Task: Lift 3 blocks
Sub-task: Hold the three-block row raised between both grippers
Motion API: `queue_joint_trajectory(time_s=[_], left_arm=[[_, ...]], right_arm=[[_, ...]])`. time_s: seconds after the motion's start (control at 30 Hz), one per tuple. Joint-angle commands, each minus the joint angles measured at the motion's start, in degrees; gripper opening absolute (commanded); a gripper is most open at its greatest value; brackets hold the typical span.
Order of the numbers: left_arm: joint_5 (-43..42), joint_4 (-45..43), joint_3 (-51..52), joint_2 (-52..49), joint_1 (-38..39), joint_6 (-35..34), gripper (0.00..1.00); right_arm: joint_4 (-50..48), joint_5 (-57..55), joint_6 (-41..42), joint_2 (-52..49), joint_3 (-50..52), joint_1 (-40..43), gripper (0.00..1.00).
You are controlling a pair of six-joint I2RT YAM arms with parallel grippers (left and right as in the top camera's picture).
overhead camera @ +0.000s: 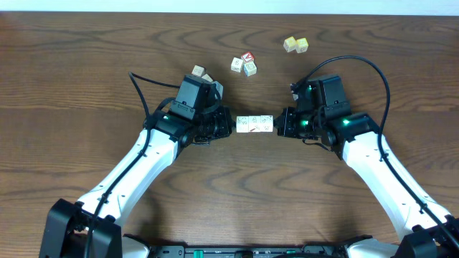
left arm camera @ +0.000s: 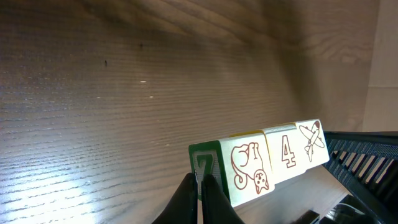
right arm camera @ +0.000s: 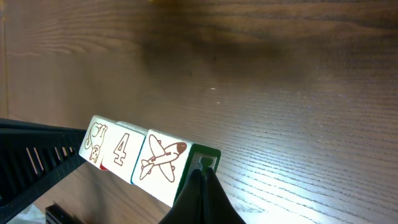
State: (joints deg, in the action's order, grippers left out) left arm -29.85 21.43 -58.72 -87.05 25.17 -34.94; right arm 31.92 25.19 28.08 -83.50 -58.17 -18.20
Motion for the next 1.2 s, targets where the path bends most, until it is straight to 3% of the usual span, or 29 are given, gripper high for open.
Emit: queue_joint_trajectory(time_s=[0.0,1.17], left_arm=[[-11.76,-2.23,-1.84,1.40,2.58,-0.96,0.07],[-10.62,-2.19,-1.84,2.82,2.58,-0.98,0.07]], right_arm=[[-0.87,14.08,0.59,-0.07,-0.87,-3.78,0.01],[-5.07,16.96,2.12,-0.04,-0.87,-3.50,0.01]])
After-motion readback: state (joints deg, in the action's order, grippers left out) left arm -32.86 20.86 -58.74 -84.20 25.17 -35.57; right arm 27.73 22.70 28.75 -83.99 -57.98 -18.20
